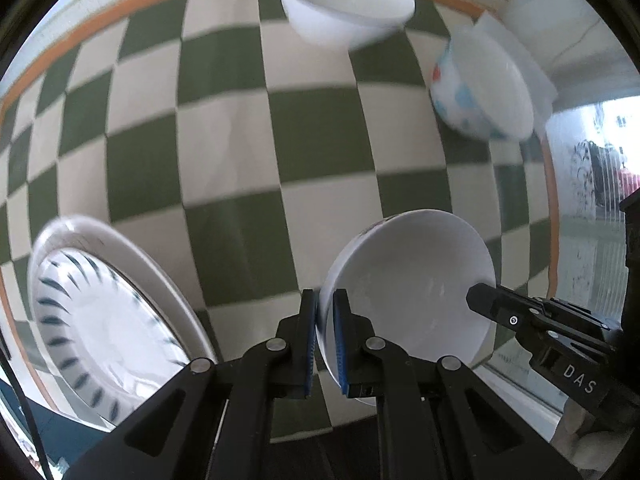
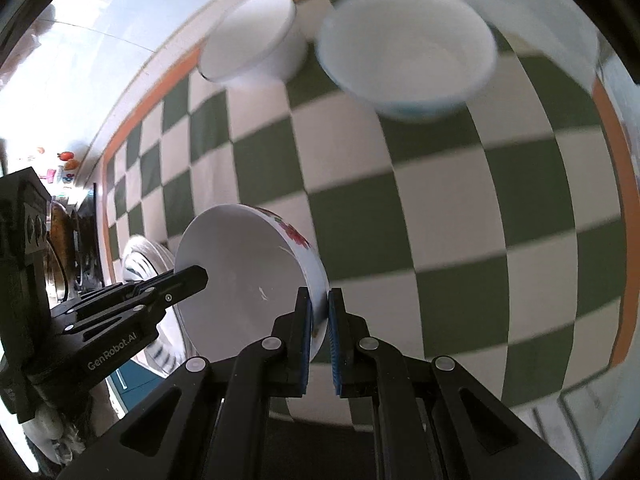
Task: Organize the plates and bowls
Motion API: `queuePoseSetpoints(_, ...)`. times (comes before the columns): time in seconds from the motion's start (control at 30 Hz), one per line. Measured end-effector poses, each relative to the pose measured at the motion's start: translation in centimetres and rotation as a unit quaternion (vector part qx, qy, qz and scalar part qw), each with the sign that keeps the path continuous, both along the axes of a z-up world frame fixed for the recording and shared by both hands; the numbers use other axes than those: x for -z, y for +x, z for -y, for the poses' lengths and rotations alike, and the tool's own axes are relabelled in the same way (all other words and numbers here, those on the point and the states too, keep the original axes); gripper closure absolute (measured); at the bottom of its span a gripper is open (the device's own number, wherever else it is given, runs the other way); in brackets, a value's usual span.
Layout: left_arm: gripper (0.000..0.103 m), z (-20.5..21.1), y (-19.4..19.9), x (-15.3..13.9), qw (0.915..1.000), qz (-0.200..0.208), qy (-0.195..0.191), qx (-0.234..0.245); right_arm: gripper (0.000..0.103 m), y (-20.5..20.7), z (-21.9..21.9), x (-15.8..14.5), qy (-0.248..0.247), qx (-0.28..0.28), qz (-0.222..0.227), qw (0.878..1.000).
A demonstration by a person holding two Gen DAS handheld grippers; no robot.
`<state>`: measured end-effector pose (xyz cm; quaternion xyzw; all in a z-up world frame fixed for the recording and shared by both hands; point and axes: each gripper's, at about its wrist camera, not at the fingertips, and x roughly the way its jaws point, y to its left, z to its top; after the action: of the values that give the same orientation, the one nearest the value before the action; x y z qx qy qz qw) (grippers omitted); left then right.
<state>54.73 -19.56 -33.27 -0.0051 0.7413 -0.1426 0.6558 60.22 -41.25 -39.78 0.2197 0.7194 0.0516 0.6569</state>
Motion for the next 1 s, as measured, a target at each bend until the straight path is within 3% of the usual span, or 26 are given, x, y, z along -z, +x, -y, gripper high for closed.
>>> queuePoseSetpoints(0.4, 0.096, 1.6, -1.5, 2.1, 0.9995, -0.025, 0.010, 0.017, 0.093, -3.3, 1.3, 3.3, 0.011, 0.021, -0.042, 0.999)
queuePoseSetpoints(0.6, 0.096, 1.3, -0.9, 0.3, 0.9997, -0.017, 0.007, 0.014, 0.089, -2.6, 2.3, 3.7, 0.045, 0.043, -0.052, 0.997)
queuePoseSetpoints(0.8, 0.095, 1.4, 1.8, -3.9, 0.9997, 0.019, -0.015, -0.008, 0.089, -0.6, 5.7, 0.0, 0.061, 0.072, -0.005, 0.995)
queuePoseSetpoints(0.87, 0.088, 2.2, 3.5, -5.1, 0.9991, 0.026, -0.031, -0.015, 0.088, 0.8, 7.3, -1.8, 0.064, 0.079, 0.015, 0.995)
queuePoseSetpoints(0.9, 0.082, 2.6, 4.2, -5.3, 0.9988, 0.029, -0.036, -0.015, 0.084, 1.4, 7.7, -2.3, 0.062, 0.080, 0.020, 0.995)
queuePoseSetpoints(1.0, 0.077, 3.9, 7.1, -5.5, 0.9978, 0.035, -0.041, -0.038, 0.050, 3.8, 9.5, -3.8, 0.051, 0.087, 0.047, 0.994)
